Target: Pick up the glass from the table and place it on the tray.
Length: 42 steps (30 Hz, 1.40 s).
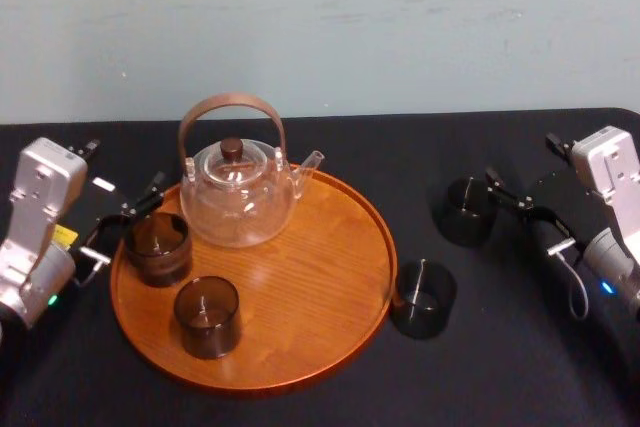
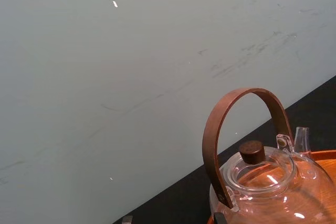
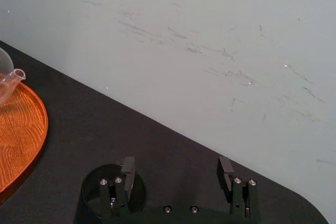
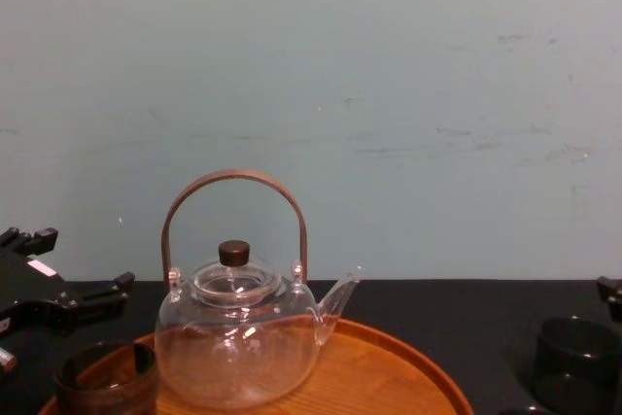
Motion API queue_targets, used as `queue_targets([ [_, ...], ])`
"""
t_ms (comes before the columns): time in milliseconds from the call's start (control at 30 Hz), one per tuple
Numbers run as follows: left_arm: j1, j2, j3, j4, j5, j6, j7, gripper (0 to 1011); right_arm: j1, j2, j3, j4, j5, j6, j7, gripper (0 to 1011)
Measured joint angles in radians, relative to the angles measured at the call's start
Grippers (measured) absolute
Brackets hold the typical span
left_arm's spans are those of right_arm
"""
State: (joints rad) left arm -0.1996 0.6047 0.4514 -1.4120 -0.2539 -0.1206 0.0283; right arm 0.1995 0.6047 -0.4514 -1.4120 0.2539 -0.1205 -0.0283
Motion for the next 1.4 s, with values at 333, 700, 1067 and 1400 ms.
queue_targets([
  [333,0.000,0.000,0.000,0.000,0.000,0.000,0.000,1001,0.000,0.000,0.000,0.000,0.000,0.000,0.000,1002],
  [700,0.000,0.000,0.000,0.000,0.000,0.000,0.000,1001,0.000,0.000,0.000,0.000,0.000,0.000,0.000,1002],
  [1067,0.000,0.000,0.000,0.000,0.000,0.000,0.000,1001,0.000,0.000,0.000,0.000,0.000,0.000,0.000,1002],
  [1400,0.000,0.000,0.000,0.000,0.000,0.000,0.000,1001,0.000,0.000,0.000,0.000,0.000,0.000,0.000,1002],
])
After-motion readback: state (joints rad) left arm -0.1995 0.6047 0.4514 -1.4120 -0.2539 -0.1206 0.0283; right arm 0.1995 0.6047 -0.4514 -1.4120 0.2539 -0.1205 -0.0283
